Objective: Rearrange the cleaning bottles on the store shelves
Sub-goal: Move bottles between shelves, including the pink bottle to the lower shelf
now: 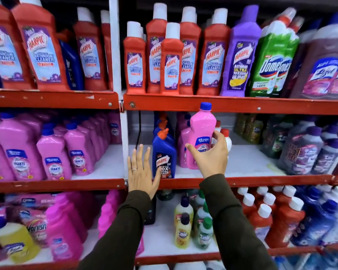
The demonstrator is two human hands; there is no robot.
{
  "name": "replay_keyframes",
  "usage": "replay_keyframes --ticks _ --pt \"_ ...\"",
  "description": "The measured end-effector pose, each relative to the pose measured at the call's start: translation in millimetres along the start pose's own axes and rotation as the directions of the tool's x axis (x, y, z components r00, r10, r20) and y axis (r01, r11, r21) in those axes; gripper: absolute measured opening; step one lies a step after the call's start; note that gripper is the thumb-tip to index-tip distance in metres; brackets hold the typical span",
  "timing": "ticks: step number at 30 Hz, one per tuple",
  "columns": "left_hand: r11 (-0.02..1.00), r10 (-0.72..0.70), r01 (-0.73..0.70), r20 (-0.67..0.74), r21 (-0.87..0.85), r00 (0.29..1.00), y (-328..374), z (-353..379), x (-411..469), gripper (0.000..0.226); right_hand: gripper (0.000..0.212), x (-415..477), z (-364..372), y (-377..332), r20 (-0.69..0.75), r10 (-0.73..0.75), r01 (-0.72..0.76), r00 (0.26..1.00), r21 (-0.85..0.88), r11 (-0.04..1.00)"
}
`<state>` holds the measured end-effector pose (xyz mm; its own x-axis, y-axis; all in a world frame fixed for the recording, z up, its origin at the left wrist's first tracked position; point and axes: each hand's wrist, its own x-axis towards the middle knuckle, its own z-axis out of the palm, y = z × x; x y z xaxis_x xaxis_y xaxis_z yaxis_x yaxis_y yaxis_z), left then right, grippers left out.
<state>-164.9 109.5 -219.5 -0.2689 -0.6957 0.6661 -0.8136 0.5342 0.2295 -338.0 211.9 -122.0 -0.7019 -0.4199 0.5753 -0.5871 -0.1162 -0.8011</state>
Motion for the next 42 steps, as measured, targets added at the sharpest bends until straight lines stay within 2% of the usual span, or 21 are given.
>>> replay_keyframes --ticks 6,10,18,23,30,34,37,39,42 --pt "0.997 -0.081 0.082 0.215 0.003 0.973 -10.3 26.2 -24.3 0.073 0.084 -8.3 24.7 44.1 0.037 0.051 -0.052 0.998 0.021 0.998" --pt "0.996 -0.092 0.092 0.288 0.012 0.953 -15.3 38.0 -31.4 0.070 0.083 -6.6 38.6 64.6 0.050 0.096 -0.097 0.994 0.027 0.995" --pt "0.999 -0.043 0.039 0.249 0.021 0.968 -24.2 49.0 -38.5 0.071 0.083 -0.8 57.0 92.0 0.074 0.146 -0.145 0.987 -0.017 0.989" --pt "0.998 -0.048 0.038 0.213 0.049 0.976 -24.1 53.3 -40.7 0.075 0.083 -0.6 60.1 94.6 0.076 0.144 -0.142 0.987 -0.038 0.989" --pt "0.997 -0.075 0.069 0.228 0.033 0.971 -23.5 60.6 -38.2 0.068 0.084 -1.0 60.6 92.3 0.118 0.143 -0.134 0.983 -0.087 0.987" --pt "0.982 -0.133 0.157 0.206 -0.105 0.969 -16.2 56.0 -32.9 0.062 0.090 -6.5 56.5 87.7 0.150 0.164 -0.148 0.975 -0.111 0.983" --pt "0.929 -0.221 0.254 0.149 -0.269 0.964 -7.4 47.4 -26.8 0.060 0.087 -25.1 54.8 78.8 0.033 0.098 -0.087 0.995 -0.245 0.966" --pt "0.838 -0.271 0.292 0.113 -0.461 0.956 1.0 39.3 -22.9 0.059 0.073 -43.2 58.3 71.4 0.021 0.039 -0.034 0.999 -0.226 0.974" --pt "0.579 -0.292 0.305 0.157 -0.756 0.943 14.8 29.0 -18.1 0.056 0.063 -67.2 68.8 64.8 0.232 0.071 -0.094 0.970 0.088 0.992"
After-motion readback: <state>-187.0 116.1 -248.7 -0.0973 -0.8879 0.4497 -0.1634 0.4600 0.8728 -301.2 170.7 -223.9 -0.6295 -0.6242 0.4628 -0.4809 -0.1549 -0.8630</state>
